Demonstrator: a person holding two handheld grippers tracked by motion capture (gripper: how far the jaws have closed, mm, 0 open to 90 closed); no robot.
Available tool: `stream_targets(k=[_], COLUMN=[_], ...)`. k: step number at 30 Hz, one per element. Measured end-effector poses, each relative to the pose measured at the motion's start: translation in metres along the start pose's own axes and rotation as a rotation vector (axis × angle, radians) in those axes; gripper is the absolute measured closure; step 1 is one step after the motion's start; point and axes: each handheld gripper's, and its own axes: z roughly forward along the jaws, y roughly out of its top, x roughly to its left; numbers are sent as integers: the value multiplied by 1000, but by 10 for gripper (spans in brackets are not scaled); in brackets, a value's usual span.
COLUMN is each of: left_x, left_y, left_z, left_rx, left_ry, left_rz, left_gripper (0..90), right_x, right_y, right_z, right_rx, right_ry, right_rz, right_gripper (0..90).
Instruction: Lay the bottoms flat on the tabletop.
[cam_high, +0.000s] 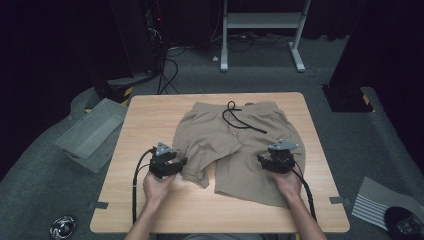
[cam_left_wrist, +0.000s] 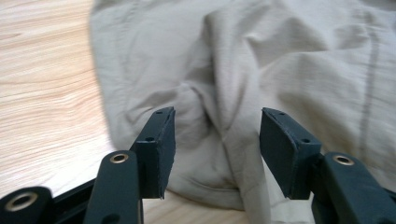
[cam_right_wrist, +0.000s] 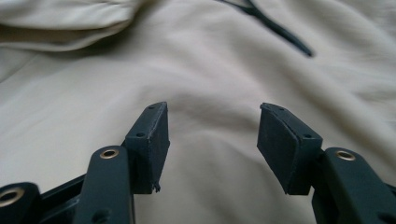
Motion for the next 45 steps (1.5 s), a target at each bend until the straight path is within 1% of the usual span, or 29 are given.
stream_targets(k=[1, 2, 3, 4, 5, 6, 7, 8, 9, 11, 13, 14, 16, 17, 19, 21, 24, 26, 27, 29, 31, 33, 35, 36, 38, 40, 42, 44, 45], left_x=[3, 5, 7, 9, 10, 11, 12, 13, 13, 14, 16, 18, 21, 23, 27, 28, 26, 26, 25, 25, 26, 28, 30, 31, 33, 39, 47, 50, 50], left_y=[0, 0, 1, 1, 1, 1, 2, 2, 3, 3, 4, 4, 6, 7, 7, 6, 3, 0, -1, -1, -1, -2, -3, -4, -6, -10, -15, -18, -19], left_z=[3, 6, 10, 14, 18, 21, 23, 25, 26, 24, 19, 16, 8, 5, 3, 7, 19, 27, 30, 30, 28, 24, 18, 14, 5, -5, -13, -15, -14], left_rx=[9, 21, 41, 54, 64, 73, 77, 81, 81, 67, 37, 14, -14, -19, -5, 27, 86, 116, 120, 119, 127, 142, 151, 148, 148, 144, 138, 133, 125], left_ry=[8, 7, 11, 13, 10, 4, -1, -3, -11, -16, -12, -4, 20, 31, 45, 58, 64, 74, 76, 93, 83, 91, 97, 102, 134, 155, 167, 148, 128], left_rz=[-11, -26, -30, -35, -42, -47, -51, -52, -62, -66, -69, -71, -82, -80, -75, -55, -33, -18, -15, 12, 22, 40, 53, 57, 76, 64, 37, 16, 6], left_gripper=[463, 472, 486, 500, 518, 546, 569, 588, 598, 593, 553, 517, 485, 478, 479, 498, 546, 608, 658, 766, 845, 890, 896, 899, 900, 900, 900, 898, 851], right_x=[3, 4, 5, 4, 0, -2, -4, -6, -8, -9, -10, -10, -10, -10, -10, -10, -10, -10, -10, -10, -10, -10, -10, -10, -10, -10, -10, -10, -10], right_y=[-1, -3, -6, -10, -12, -13, -13, -14, -14, -14, -15, -15, -15, -15, -15, -15, -15, -15, -15, -15, -15, -15, -15, -15, -15, -15, -15, -15, -15], right_z=[1, 2, 4, 6, 6, 5, 4, 4, 4, 3, 3, 3, 3, 3, 3, 3, 3, 3, 3, 3, 3, 3, 3, 3, 3, 3, 3, 3, 3], right_rx=[15, 31, 48, 48, 36, 39, 38, 39, 38, 39, 39, 40, 40, 40, 41, 42, 42, 42, 42, 42, 42, 42, 42, 42, 42, 42, 42, 42, 42], right_ry=[4, 4, 2, 3, 20, 13, 6, 8, 10, 14, 16, 15, 13, 12, 10, 9, 9, 9, 9, 9, 9, 9, 9, 9, 9, 9, 9, 9, 9], right_rz=[-17, -32, -38, -36, -17, 1, -2, 1, -4, -5, -7, -6, -4, -1, 0, 2, 2, 3, 4, 4, 4, 4, 4, 4, 5, 5, 5, 5, 5], right_gripper=[438, 442, 447, 449, 452, 449, 449, 448, 448, 446, 443, 439, 433, 431, 427, 426, 423, 421, 420, 417, 417, 416, 416, 416, 416, 415, 415, 415, 415])
